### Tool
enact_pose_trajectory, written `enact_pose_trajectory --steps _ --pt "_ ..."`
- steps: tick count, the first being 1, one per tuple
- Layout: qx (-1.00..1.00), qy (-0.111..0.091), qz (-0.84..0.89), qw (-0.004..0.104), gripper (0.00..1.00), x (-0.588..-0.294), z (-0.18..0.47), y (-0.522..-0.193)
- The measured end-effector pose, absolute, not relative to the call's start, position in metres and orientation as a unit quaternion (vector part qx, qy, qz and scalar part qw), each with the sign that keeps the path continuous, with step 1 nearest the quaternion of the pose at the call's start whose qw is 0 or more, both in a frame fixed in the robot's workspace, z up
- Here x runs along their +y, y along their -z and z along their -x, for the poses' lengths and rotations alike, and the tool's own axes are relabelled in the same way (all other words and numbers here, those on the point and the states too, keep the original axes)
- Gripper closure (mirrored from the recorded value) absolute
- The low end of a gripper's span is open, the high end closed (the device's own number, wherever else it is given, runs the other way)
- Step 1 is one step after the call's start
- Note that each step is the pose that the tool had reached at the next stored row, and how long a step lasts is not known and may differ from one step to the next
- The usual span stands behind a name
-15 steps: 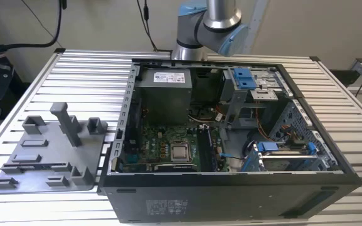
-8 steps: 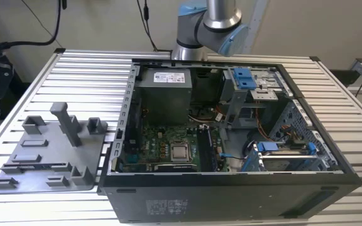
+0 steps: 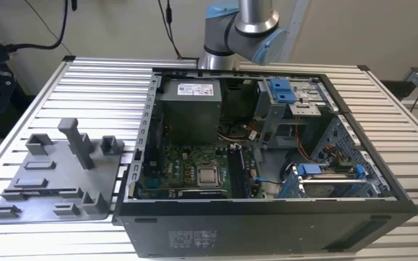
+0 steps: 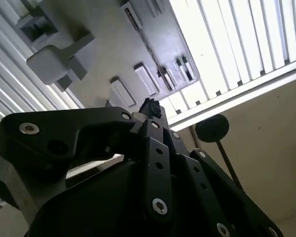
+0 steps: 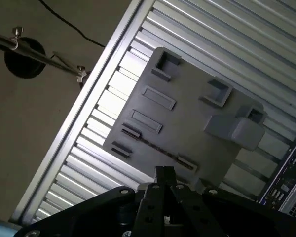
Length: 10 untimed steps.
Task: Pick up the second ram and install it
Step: 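Pick up the second ram and move it above second insertion slot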
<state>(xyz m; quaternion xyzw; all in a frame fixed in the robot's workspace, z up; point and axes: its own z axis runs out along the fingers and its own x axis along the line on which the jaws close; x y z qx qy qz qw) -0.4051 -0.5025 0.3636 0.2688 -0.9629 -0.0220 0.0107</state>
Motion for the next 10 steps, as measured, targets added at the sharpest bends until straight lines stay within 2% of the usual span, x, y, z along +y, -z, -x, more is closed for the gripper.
enact_pose_trajectory --steps 10 --pt "-0.934 0.021 -0.355 0.013 0.89 -0.5025 0.4051 -0.3633"
